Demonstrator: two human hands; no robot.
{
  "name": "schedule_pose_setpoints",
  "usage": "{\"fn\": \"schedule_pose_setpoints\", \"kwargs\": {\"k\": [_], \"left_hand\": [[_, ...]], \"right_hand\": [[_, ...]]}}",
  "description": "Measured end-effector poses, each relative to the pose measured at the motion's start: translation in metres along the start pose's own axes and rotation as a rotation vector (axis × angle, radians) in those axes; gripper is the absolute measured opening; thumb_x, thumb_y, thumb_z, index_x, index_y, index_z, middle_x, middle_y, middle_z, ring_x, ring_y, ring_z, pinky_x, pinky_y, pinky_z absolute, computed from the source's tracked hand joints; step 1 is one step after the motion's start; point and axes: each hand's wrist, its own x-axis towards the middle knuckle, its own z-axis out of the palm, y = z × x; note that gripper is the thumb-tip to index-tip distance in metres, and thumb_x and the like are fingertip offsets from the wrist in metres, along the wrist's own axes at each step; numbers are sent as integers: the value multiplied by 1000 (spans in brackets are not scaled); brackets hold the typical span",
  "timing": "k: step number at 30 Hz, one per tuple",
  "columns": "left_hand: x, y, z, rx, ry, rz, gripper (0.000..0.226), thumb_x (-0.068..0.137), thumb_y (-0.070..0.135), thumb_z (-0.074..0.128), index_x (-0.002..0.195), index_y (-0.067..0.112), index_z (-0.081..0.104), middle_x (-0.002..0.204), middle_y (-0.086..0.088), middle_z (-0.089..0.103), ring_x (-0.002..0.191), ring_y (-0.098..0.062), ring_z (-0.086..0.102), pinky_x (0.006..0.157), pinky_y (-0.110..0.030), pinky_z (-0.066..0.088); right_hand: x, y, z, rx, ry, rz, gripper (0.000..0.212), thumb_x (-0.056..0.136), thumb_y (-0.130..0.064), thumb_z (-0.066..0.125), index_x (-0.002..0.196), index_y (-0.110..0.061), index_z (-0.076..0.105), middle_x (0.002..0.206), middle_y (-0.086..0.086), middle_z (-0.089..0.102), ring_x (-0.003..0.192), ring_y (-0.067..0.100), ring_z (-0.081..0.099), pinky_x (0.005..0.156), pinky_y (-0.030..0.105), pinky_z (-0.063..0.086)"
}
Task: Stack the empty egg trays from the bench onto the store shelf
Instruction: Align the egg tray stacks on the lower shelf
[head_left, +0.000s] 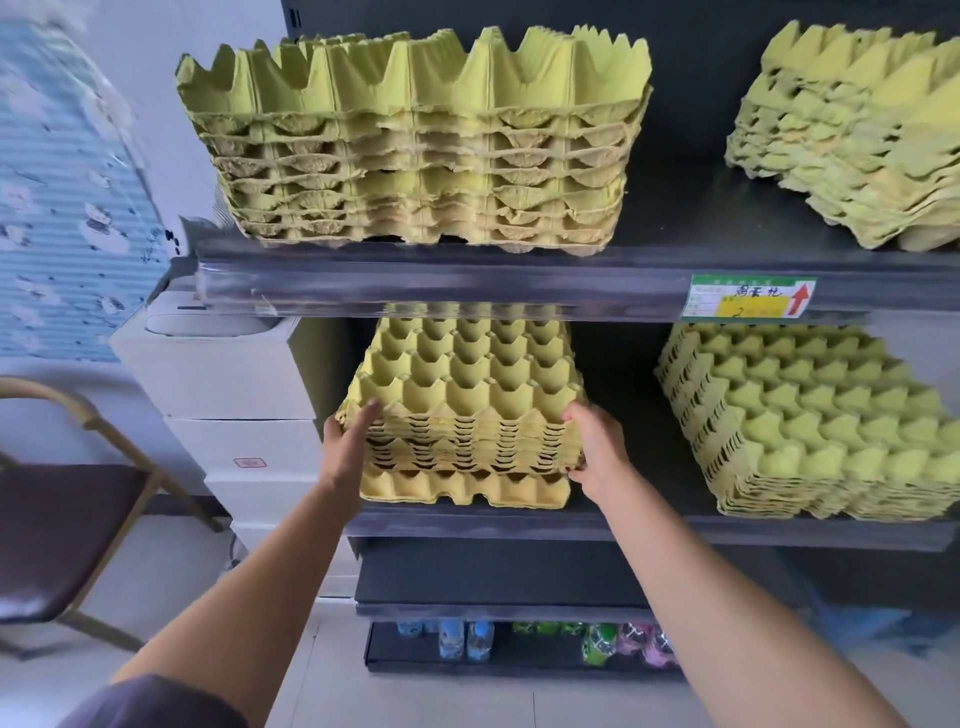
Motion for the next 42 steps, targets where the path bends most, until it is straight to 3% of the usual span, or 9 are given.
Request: {"fn": "schedule_pose_setpoints", "kwargs": {"k": [6,10,15,22,27,30,35,39,42], "left_hand": [[1,-16,3,-28,55,50,62,85,50,58,132,16,36,139,-7,43,122,-22,42,103,-40,31],[0,-17,4,-30,62,-2,67,79,53,60,130,18,35,137,-6,41,122,-27,39,107,-52,30],[-11,-16,4,-53,34,12,86,63,56,60,135,17,33,138,-8,44,126,-28,42,108,-51,32],[-16,-25,13,66,18,-33,84,79,64,55,145,28,18,151,-9,22,135,-32,29,108,-58,28],[-15,-20,15,99,24,-101,87,77,69,52,146,34,12,154,-6,14,136,-34,26,105,-62,27],[-16,-16,14,17,5,-129,77,78,60,59,140,30,24,150,-6,24,130,-36,34,96,-56,40],[-12,-4,13,-108,34,-114,49,78,37,61,119,23,40,133,-7,40,117,-31,47,82,-45,47],[-9,-3,10,-171,1,-80,40,82,33,57,117,21,42,123,-5,50,115,-34,51,79,-42,47],[-10,1,12,-226,-18,-48,33,84,32,56,114,23,44,109,2,54,114,-33,53,73,-37,46]], "right_hand": [[-7,21,3,20,8,-61,29,73,-28,57,101,-23,61,103,9,65,101,29,59,90,45,47],[-7,21,-3,51,-22,-35,17,75,-21,57,90,-26,65,96,5,66,93,25,60,84,43,48],[-8,18,-12,47,-25,-54,16,76,-20,58,84,-31,65,91,1,66,90,24,60,68,35,45],[-5,28,-18,7,-5,-2,12,81,-33,55,93,-35,56,108,2,62,99,23,56,90,47,43],[-3,28,-16,37,-18,70,36,82,-41,57,116,-35,47,121,3,53,106,30,50,93,58,37],[-1,28,-21,93,-59,152,53,79,-49,63,128,-34,47,127,4,49,118,34,45,98,62,36],[-3,22,-16,118,-61,112,31,80,-24,56,108,-11,55,134,20,49,119,43,49,96,58,44],[-18,33,-8,244,-7,36,21,77,-18,56,95,-28,59,119,11,55,111,35,51,94,60,43],[-29,40,-2,329,30,-5,26,74,-18,55,93,-34,59,107,3,60,104,26,55,88,52,44]]}}
